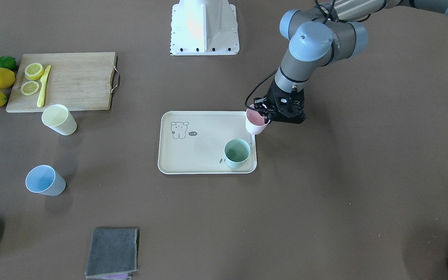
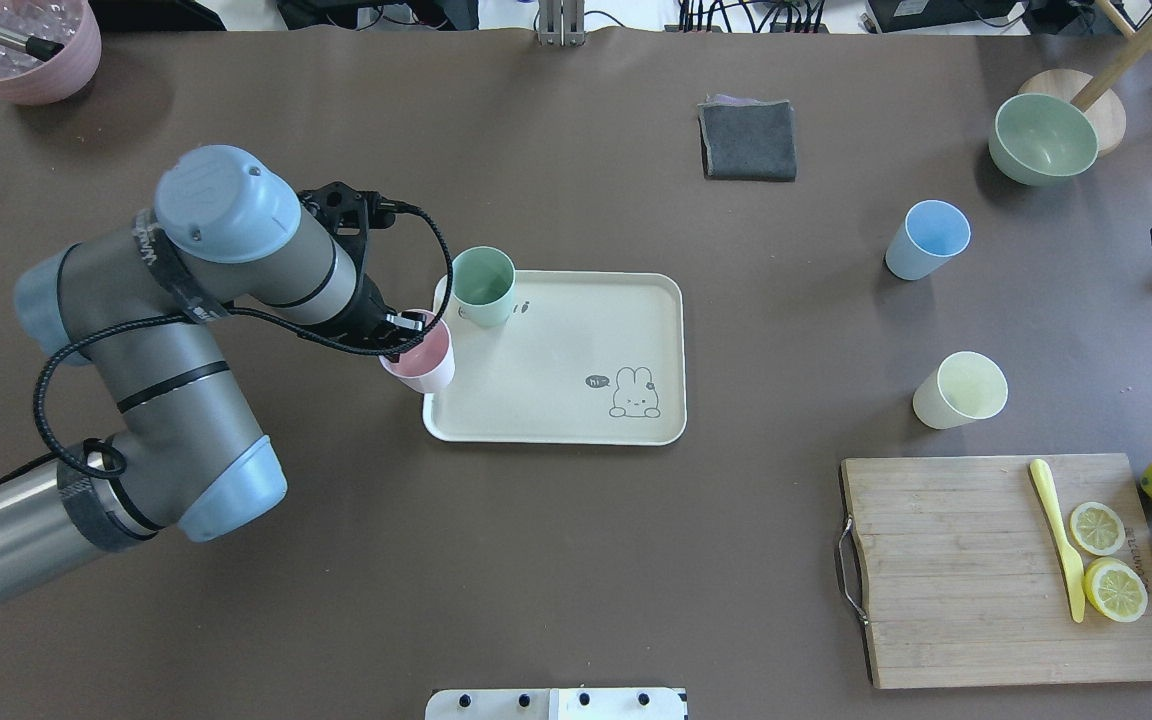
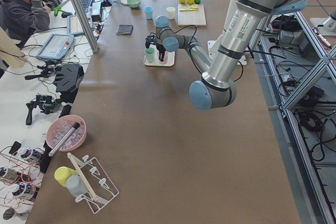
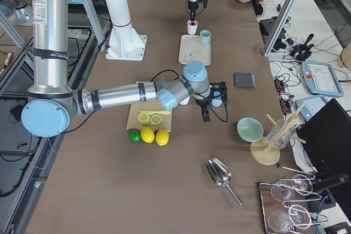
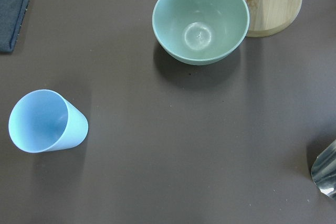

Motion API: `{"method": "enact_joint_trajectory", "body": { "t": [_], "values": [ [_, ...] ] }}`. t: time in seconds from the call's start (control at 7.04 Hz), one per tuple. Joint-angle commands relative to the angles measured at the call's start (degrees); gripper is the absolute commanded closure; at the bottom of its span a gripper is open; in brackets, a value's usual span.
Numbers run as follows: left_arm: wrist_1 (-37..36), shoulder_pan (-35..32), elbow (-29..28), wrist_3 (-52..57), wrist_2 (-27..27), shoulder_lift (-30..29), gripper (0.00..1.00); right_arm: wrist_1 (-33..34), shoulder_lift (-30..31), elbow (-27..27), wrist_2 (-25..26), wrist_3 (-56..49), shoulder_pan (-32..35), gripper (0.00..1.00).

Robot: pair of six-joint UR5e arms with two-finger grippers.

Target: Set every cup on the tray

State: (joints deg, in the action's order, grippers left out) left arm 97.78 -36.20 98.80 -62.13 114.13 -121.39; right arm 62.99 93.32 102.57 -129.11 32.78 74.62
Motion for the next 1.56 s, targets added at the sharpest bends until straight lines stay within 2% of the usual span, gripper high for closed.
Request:
{"method": "enact_joint_trajectory", "body": {
  "t": [0.0,0.14,0.28,0.43,0.57,0.71,0.85,1.14,1.42],
  "values": [
    [-0.14,1.84,-2.64,-2.38,-1.72,-3.15,1.0,0.03,0.02,0.0,0.0,0.0,0.0,0.0],
    [0.13,1.93,-3.08,-2.3,-1.81,-3.24,0.77,0.03,0.02,0.0,0.0,0.0,0.0,0.0],
    [0.13,2.28,-3.0,-2.21,-4.24,-3.16,0.03,0.03,-0.07,0.0,0.08,0.09,0.0,0.0],
    [0.04,2.37,-0.91,-2.12,-5.92,-2.63,0.02,0.03,-0.24,0.0,0.26,0.61,-0.09,0.0],
    [-1.7,-0.07,2.59,-0.64,-4.63,-1.67,0.02,0.73,-1.46,0.0,0.26,2.18,-0.44,0.0],
    [-4.67,-6.01,4.28,4.94,1.39,-1.31,0.02,1.78,-4.09,-1.48,0.61,3.15,-0.88,0.0],
    [-7.92,-11.9,5.6,12.22,4.93,0.08,0.02,3.79,-7.33,-3.93,0.79,3.25,-1.14,0.01],
    [-8.13,-18.87,5.44,24.98,5.84,5.6,0.02,4.16,-15.41,-12.53,1.75,3.51,-4.38,0.01],
    [-7.96,-20.66,5.35,28.81,5.75,7.04,0.02,4.16,-18.6,-14.33,3.84,9.62,-9.37,0.03]
  ]
}}
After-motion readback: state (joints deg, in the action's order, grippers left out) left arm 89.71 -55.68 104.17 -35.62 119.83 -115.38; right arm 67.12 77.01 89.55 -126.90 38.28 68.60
